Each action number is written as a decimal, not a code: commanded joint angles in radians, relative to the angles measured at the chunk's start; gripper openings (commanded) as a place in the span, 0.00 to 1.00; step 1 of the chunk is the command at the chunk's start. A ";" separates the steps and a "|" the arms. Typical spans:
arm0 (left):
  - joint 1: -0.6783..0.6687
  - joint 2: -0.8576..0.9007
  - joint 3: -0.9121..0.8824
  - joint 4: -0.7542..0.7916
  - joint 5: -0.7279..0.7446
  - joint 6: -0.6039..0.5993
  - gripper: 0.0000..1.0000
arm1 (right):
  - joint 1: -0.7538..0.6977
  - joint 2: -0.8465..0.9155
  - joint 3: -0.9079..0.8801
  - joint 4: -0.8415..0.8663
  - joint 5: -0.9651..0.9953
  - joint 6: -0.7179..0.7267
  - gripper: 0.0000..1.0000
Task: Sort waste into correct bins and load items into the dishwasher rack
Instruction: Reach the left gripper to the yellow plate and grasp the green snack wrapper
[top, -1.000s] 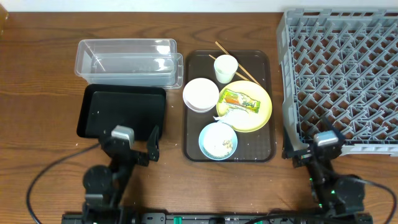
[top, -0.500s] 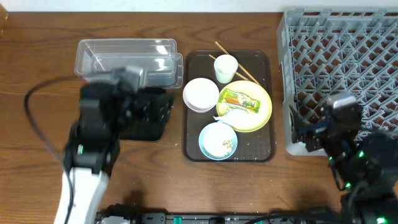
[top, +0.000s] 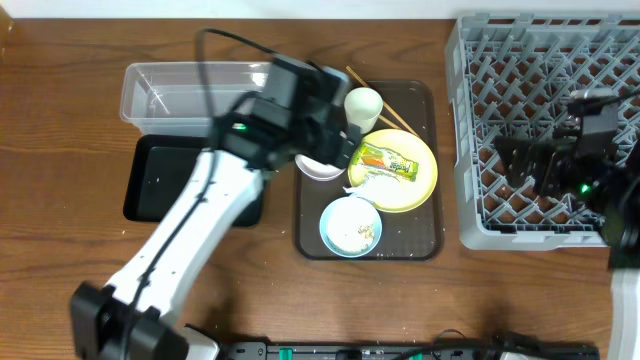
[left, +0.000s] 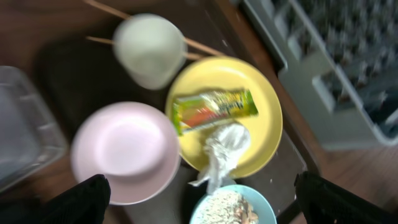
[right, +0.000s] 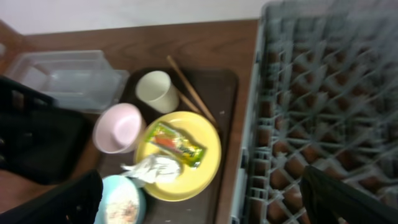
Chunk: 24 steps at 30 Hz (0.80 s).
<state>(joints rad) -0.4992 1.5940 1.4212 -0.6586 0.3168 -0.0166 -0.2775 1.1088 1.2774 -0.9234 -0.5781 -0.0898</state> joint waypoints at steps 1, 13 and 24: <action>-0.082 0.047 0.027 -0.006 -0.053 0.080 0.97 | -0.058 0.065 0.025 -0.013 -0.190 0.007 0.99; -0.201 0.219 0.023 0.124 -0.020 0.038 0.97 | -0.064 0.133 0.024 -0.047 -0.166 -0.022 0.99; -0.206 0.384 0.023 0.122 -0.217 -0.120 0.95 | -0.064 0.133 0.024 -0.084 -0.081 -0.023 0.98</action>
<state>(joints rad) -0.7025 1.9556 1.4220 -0.5346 0.1455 -0.1032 -0.3283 1.2465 1.2789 -1.0054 -0.6750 -0.0986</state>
